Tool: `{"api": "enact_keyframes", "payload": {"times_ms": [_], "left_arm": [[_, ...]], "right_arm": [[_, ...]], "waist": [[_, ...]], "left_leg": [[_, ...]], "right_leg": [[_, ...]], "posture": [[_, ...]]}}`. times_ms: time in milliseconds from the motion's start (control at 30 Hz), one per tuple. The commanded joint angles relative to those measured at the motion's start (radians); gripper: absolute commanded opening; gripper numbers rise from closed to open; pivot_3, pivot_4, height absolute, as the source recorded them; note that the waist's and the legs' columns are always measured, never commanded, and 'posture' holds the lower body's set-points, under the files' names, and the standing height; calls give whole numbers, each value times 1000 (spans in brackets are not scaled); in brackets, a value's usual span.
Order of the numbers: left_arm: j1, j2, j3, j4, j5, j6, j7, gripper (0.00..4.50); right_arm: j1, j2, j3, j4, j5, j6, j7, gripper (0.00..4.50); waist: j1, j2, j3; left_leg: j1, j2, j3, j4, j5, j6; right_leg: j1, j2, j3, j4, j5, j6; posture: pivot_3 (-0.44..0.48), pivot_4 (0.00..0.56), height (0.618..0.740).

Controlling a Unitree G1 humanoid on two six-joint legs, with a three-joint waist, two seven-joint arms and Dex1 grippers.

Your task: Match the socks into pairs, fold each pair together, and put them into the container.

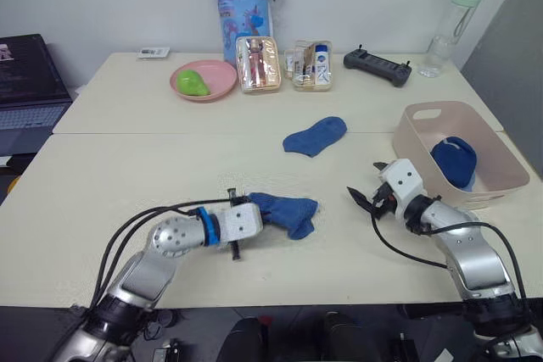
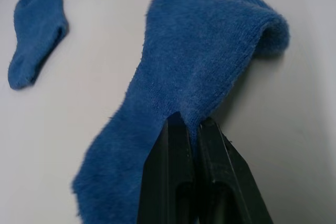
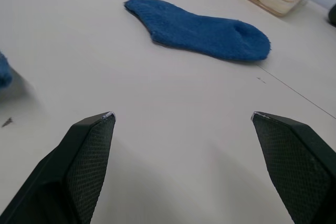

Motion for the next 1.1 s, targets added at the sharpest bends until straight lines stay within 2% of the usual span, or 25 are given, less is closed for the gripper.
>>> {"api": "enact_keyframes", "payload": {"times_ms": [33,133,200,233,300,400,500,567,633,700,800,867,1033,1100], "left_arm": [[18,26,47,-17,59,-36,71,24],[40,30,66,-18,62,-33,96,24],[101,60,78,-58,57,-26,78,24],[138,73,100,-87,54,-10,80,230],[206,89,168,-147,25,31,91,696],[263,94,239,-191,-49,81,74,1662],[336,84,313,-286,-232,166,6,2646],[356,82,378,-356,-385,301,-24,3269],[328,71,445,-372,-516,430,-9,3887],[278,63,476,-333,-556,487,18,4474],[123,18,509,-114,-523,499,117,4474],[70,11,490,-36,-519,497,98,4474],[-33,-56,418,91,-511,484,79,4474],[-50,-89,413,67,-551,523,78,4500]], "right_arm": [[-13,-17,13,-37,52,5,73,4500],[-12,-16,27,-46,73,23,106,4500],[-13,-7,55,-62,114,68,151,4500],[-17,-5,68,-72,137,96,174,4500],[-38,6,85,-89,182,158,202,4500],[-65,36,102,-105,220,227,195,4500],[-63,41,150,-111,240,272,223,4500],[-54,37,170,-157,275,325,235,4500],[-56,45,180,-182,295,365,225,4500],[-51,48,196,-190,300,376,223,4500],[-57,111,205,-160,285,379,154,4500],[-56,122,211,-142,273,383,135,4500],[-38,101,237,-119,236,353,132,4500],[-34,99,241,-118,232,345,135,4091]], "waist": [[0,0,0],[0,0,0],[-3,0,0],[-7,0,0],[-17,0,0],[-13,0,0],[-12,0,0],[-8,0,0],[-4,0,0],[-3,0,0],[-1,-1,0],[-8,-1,0],[-10,-2,0],[-10,-2,0]], "left_leg": [[0,0,0,0,0,0],[0,0,0,0,0,0],[0,0,0,0,0,0],[0,1,0,0,0,0],[0,2,0,-1,0,0],[0,3,0,-1,0,0],[0,3,-1,-1,0,0],[0,3,-1,-1,0,0],[-2,2,-2,0,0,0],[-2,2,-2,0,0,0],[2,1,-3,0,0,0],[3,2,-4,0,0,0],[1,-1,-2,0,0,0],[1,-1,-2,0,0,0]], "right_leg": [[0,0,-1,0,0,0],[0,0,-1,0,0,0],[0,0,-1,0,0,0],[0,0,-1,0,0,0],[0,0,-1,0,0,0],[-1,0,-2,1,0,0],[0,0,-2,1,0,0],[0,0,-2,0,0,0],[-1,0,-3,-1,0,0],[-1,0,-3,0,0,0],[3,0,-4,0,0,0],[4,2,-5,0,0,0],[2,0,-2,-2,0,0],[2,-1,-2,-1,0,0]], "posture": [[0,150,740],[0,150,740],[0,150,740],[0,150,740],[0,150,740],[0,150,740],[0,150,740],[0,150,740],[0,150,740],[0,150,740],[0,150,740],[0,150,740],[0,150,740],[0,150,740]]}}
